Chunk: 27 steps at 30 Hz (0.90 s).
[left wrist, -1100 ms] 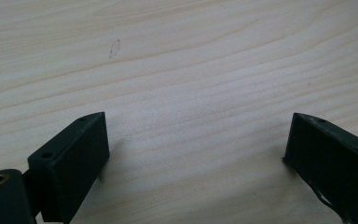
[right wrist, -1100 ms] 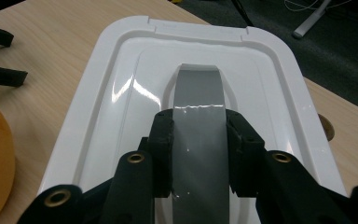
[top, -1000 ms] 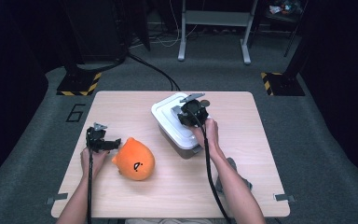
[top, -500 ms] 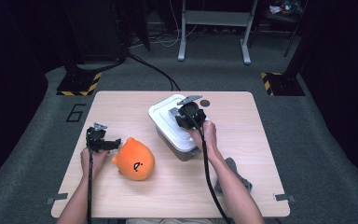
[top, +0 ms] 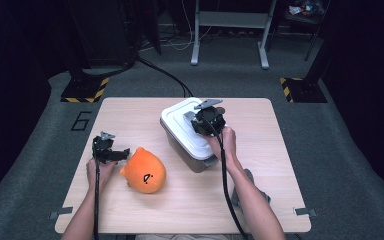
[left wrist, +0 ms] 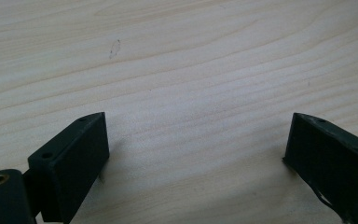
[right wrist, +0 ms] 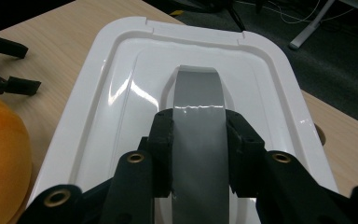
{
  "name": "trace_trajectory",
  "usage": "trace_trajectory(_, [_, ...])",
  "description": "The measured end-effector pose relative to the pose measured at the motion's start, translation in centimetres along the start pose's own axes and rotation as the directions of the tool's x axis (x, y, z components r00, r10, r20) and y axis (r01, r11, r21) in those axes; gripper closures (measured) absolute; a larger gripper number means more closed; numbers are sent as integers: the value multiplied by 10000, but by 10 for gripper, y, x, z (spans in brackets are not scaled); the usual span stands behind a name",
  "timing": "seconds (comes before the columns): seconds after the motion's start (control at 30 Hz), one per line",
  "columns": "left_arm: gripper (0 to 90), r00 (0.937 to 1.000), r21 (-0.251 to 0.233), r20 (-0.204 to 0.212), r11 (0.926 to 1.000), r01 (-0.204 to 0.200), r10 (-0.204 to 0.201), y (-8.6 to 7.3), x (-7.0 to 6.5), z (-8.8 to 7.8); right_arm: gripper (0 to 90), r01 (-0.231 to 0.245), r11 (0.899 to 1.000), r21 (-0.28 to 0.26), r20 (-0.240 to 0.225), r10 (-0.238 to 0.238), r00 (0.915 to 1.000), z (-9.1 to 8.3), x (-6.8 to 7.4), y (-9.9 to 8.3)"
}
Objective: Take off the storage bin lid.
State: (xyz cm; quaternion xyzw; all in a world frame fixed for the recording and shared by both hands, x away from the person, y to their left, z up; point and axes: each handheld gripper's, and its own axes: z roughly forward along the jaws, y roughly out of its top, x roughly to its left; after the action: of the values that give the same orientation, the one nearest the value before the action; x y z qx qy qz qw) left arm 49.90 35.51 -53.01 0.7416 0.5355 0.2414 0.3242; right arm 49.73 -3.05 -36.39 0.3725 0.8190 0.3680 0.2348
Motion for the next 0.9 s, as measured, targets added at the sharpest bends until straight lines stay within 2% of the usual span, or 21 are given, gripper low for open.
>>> trace_trajectory(0.3, [57, 10000, 2, -7, 10000, -6, 6, 0, 0, 0, 664, -408, 9991, -149, 67, 409, 9991, -13, -12, 0])
trace_trajectory(0.5, [58, 10000, 5, 15, 10000, -2, 2, 0, 0, 0, 664, -432, 9987, -279, 33, 433, 9991, -20, -20, -2])
trace_trajectory(0.53, [58, 10000, 0, 18, 10000, -5, 5, 0, 0, 0, 664, -548, 9982, -262, 51, 549, 9985, -22, -21, -2])
trace_trajectory(0.6, [58, 10000, -6, 22, 10000, -1, 1, 0, 0, 0, 664, -434, 9985, -326, 59, 437, 9990, -25, -24, -2])
trace_trajectory(0.63, [59, 10000, 0, 24, 10000, -6, 6, 0, 0, 0, 664, -632, 9974, -358, 65, 634, 9980, -27, -23, -2])
trace_trajectory(0.7, [59, 10000, -4, 11, 10000, -5, 5, 0, 0, 0, 664, -398, 9984, -392, 47, 401, 9992, -32, -27, -3])
trace_trajectory(0.73, [58, 10000, -5, 19, 10000, -5, 5, 0, 0, 0, 664, -519, 9978, -420, 70, 522, 9986, -34, -28, -3])
trace_trajectory(0.77, [58, 10000, -7, 6, 10000, -9, 9, 0, 0, 0, 664, -370, 9984, -426, 90, 374, 9993, -36, -29, -4])
trace_trajectory(0.8, [58, 10000, -5, 19, 10000, -7, 7, 0, 0, 0, 664, -624, 9972, -417, 121, 629, 9979, -39, -29, -4])
trace_trajectory(0.83, [58, 10000, -7, 16, 10000, -7, 7, 0, 0, 0, 664, -444, 9981, -433, 135, 451, 9989, -41, -31, -5])
trace_trajectory(0.9, [58, 10000, -10, 8, 10000, -4, 4, 0, 0, 0, 664, -522, 9975, -471, 196, 532, 9984, -46, -34, -6])
